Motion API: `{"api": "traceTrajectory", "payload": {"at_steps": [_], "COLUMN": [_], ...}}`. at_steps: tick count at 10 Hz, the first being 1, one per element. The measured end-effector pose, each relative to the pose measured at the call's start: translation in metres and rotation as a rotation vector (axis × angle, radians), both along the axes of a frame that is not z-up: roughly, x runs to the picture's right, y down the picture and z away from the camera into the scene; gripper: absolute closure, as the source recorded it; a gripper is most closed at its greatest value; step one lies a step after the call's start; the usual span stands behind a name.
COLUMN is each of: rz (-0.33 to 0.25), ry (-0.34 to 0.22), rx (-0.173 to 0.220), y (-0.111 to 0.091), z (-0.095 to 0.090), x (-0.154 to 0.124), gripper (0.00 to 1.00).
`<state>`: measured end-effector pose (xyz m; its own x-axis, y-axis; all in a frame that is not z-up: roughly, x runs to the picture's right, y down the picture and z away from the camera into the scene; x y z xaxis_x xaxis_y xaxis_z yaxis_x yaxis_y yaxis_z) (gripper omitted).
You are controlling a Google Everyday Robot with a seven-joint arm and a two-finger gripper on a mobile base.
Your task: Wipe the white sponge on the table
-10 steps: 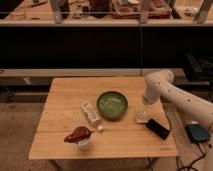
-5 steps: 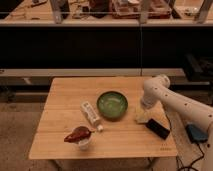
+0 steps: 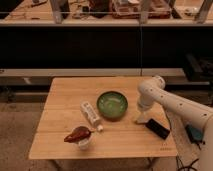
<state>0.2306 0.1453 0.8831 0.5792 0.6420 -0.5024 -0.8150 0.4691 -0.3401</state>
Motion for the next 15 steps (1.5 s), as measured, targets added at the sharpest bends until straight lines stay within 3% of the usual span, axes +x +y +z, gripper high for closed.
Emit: {"api": "traceTrajectory", "payload": {"at_steps": [4,5,9,10,12,15], "rz": [0.021,0.028,0.078,0.087,0.102,0.126], "ry": [0.052,0.055,0.048,0.038,0.027,0.052], "rx": [-0.016,-0.023,-0.056,-0.059,-0.049,-0.029], "y": [0.004,0.006,0.009,0.006,-0.002,-0.023], "z": [0.006,0.008,0.009,0.01,0.013,0.024], "x": [-0.01,-0.011,-0.008,-0.005,0.003,0.031], "gripper": [0.21,0.25,0.63,0.77,0.95,1.0]}}
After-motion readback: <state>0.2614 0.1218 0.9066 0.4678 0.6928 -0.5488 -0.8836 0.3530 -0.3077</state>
